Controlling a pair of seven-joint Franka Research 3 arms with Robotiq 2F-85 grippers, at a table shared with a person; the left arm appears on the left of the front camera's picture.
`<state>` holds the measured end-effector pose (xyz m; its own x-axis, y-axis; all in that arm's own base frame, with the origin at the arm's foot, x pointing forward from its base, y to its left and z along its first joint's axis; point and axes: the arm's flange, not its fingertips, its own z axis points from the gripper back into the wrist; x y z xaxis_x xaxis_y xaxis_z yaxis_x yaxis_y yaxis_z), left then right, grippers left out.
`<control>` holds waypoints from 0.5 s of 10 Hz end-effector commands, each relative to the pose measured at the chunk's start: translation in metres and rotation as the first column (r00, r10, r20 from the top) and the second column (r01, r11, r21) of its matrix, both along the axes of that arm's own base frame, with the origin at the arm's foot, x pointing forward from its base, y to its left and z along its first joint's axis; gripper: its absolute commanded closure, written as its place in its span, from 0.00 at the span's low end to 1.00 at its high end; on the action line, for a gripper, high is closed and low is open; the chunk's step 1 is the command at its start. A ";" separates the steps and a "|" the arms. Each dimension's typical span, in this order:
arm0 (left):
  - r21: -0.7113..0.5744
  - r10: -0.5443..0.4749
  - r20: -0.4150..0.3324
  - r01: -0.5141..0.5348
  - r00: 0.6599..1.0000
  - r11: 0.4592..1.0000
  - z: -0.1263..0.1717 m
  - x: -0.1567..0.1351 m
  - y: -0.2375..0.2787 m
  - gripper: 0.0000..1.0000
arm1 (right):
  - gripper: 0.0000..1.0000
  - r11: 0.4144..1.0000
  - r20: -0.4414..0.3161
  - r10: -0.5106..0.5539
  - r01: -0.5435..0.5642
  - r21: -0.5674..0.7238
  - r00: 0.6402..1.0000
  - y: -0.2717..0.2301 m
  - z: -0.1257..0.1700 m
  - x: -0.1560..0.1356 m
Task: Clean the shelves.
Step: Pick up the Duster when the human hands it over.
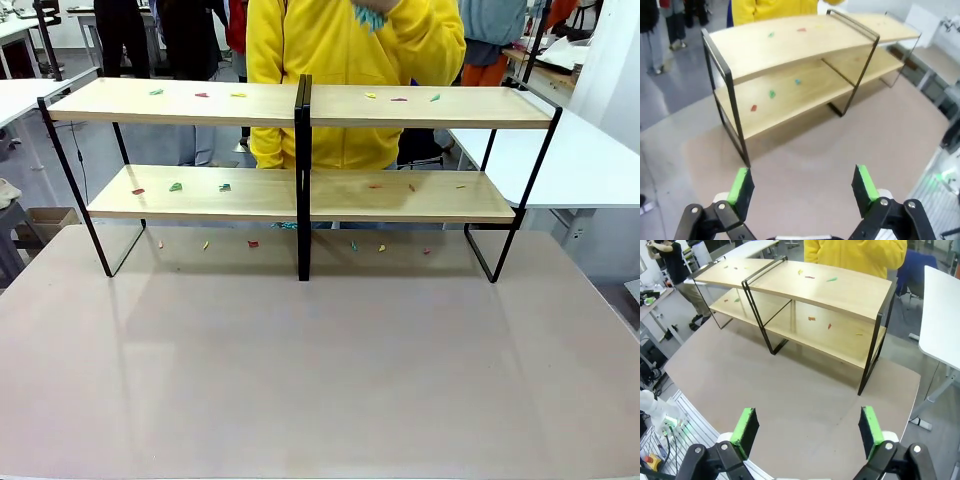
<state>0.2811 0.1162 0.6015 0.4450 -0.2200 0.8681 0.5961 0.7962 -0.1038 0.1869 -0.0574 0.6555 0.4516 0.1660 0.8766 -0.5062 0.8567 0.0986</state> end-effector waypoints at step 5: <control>0.171 0.106 0.027 -0.109 0.994 0.979 0.033 0.051 -0.053 0.00 | 0.00 0.997 -0.013 0.077 -0.077 -0.003 0.997 -0.004 -0.011 0.020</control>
<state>0.3247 0.0652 0.6264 0.4433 -0.3384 0.8301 0.5551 0.8307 0.0422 0.2009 -0.0552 0.6467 0.4706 0.1901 0.8616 -0.5334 0.8392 0.1062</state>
